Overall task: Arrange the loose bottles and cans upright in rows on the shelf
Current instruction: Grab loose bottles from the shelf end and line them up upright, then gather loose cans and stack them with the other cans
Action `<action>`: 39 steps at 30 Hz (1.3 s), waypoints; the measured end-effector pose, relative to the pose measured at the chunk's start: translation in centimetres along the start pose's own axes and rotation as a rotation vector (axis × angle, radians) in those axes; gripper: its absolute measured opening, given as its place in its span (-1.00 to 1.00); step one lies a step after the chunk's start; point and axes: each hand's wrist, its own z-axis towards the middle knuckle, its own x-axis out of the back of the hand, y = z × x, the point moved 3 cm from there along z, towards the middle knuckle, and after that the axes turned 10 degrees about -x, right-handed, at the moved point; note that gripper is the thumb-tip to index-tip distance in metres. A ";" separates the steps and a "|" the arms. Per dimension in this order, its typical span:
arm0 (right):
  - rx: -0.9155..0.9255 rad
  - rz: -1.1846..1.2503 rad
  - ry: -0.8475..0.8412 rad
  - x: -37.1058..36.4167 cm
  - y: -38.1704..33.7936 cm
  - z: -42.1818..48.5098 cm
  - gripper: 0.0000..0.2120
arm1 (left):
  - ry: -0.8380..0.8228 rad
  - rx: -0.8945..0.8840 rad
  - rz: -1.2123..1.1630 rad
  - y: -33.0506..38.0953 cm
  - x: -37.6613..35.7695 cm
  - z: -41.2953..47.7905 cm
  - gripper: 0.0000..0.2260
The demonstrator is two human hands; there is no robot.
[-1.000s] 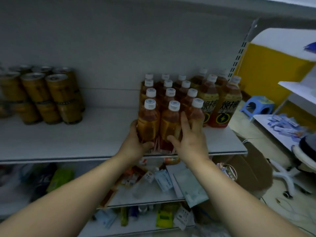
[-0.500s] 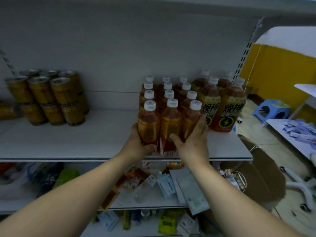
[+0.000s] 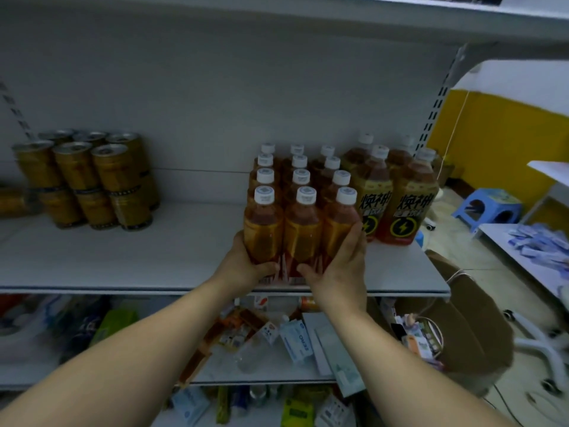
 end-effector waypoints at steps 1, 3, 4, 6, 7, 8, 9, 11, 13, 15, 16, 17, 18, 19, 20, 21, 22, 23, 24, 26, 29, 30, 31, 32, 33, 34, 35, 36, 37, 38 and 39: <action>-0.010 -0.002 -0.001 -0.1 0.1 0.0 0.22 | -0.022 0.009 0.025 0.2 0.2 0.0 -0.15; -0.029 0.013 -0.021 -0.1 0.0 0.1 0.22 | -0.092 0.028 0.066 0.9 0.7 -0.1 -0.08; -0.032 0.038 -0.033 0.2 -0.1 0.1 0.20 | -0.130 0.037 0.092 1.3 1.1 -0.1 -0.05; -0.011 0.134 -0.024 1.3 -0.6 0.3 0.12 | -0.173 0.048 0.153 2.2 2.0 -0.3 -0.02; 0.012 0.171 -0.005 2.1 -1.1 0.6 0.06 | -0.185 0.052 0.180 2.9 2.6 -0.3 -0.02; 0.038 0.176 0.010 2.9 -1.6 0.9 0.01 | -0.196 0.054 0.204 3.6 3.2 -0.5 -0.03; 0.064 0.148 0.015 3.6 -2.2 1.4 -0.01 | -0.206 0.051 0.224 4.4 3.9 -0.7 -0.04; 0.124 0.045 0.015 4.9 -4.0 2.5 -0.04 | -0.212 0.036 0.257 6.1 5.4 -1.3 -0.06; 0.192 -0.061 0.000 6.2 -6.4 3.5 -0.08 | -0.213 0.007 0.326 7.8 7.1 -2.1 -0.09; 0.254 -0.161 -0.054 7.0 -9.2 4.0 -0.14 | -0.223 -0.039 0.454 9.2 9.1 -3.0 -0.13; 0.279 -0.210 -0.095 7.3 -10.6 4.1 -0.18 | -0.232 -0.062 0.520 9.8 10.1 -3.4 -0.15; 0.301 -0.252 -0.138 7.3 -12.1 4.0 -0.21 | -0.237 -0.083 0.578 10.3 11.2 -3.9 -0.17; 0.325 -0.281 -0.174 7.2 -13.7 3.8 -0.25 | -0.237 -0.099 0.625 10.6 12.5 -4.3 -0.18; 0.351 -0.293 -0.201 7.0 -15.2 3.4 -0.29 | -0.232 -0.111 0.663 10.7 13.7 -4.8 -0.19; 0.376 -0.293 -0.226 6.5 -16.7 3.0 -0.32 | -0.225 -0.120 0.693 10.8 15.0 -5.3 -0.20; 0.396 -0.289 -0.254 5.9 -18.3 2.5 -0.32 | -0.218 -0.128 0.716 10.7 16.4 -5.9 -0.20; 0.411 -0.289 -0.281 5.1 -19.9 1.9 -0.30 | -0.211 -0.131 0.735 10.4 17.9 -6.5 -0.20; 0.428 -0.292 -0.301 4.1 -21.7 1.1 -0.28 | -0.202 -0.131 0.752 9.9 19.4 -7.3 -0.21; 0.451 -0.291 -0.317 3.0 -23.6 0.3 -0.28 | -0.192 -0.127 0.766 9.3 21.1 -8.0 -0.21; 0.499 -0.271 -0.362 0.4 -27.8 -1.9 -0.29 | -0.167 -0.102 0.783 7.7 24.9 -9.7 -0.23; 0.584 -0.204 -0.452 -4.3 -33.9 -6.1 -0.44 | -0.127 -0.017 0.788 4.5 31.3 -12.4 -0.24; 0.602 -0.191 -0.478 -6.0 -35.8 -7.5 -0.47 | -0.117 0.014 0.786 3.4 33.6 -13.3 -0.24; 0.614 -0.190 -0.496 -7.7 -37.6 -8.9 -0.46 | -0.110 0.040 0.788 2.3 35.8 -14.2 -0.25; 0.626 -0.198 -0.505 -9.4 -39.3 -10.3 -0.43 | -0.108 0.056 0.798 1.2 38.0 -15.1 -0.25; 0.640 -0.206 -0.510 -11.1 -41.0 -11.5 -0.41 | -0.108 0.070 0.811 0.2 40.2 -15.9 -0.25; 0.648 -0.206 -0.518 -12.8 -42.7 -12.7 -0.39 | -0.108 0.084 0.821 -0.9 42.4 -16.8 -0.26; 0.650 -0.200 -0.531 -14.4 -44.2 -13.7 -0.37 | -0.106 0.097 0.824 -1.8 44.4 -17.5 -0.27; 0.645 -0.198 -0.550 -15.9 -45.7 -14.7 -0.34 | -0.101 0.109 0.822 -2.7 46.4 -18.2 -0.27; 0.639 -0.199 -0.570 -17.4 -47.1 -15.7 -0.31 | -0.094 0.124 0.818 -3.6 48.3 -18.9 -0.28; 0.634 -0.202 -0.590 -18.7 -48.4 -16.6 -0.29 | -0.087 0.141 0.813 -4.5 50.1 -19.6 -0.28; 0.635 -0.202 -0.609 -20.1 -49.5 -17.5 -0.29 | -0.078 0.161 0.803 -5.4 51.9 -20.2 -0.28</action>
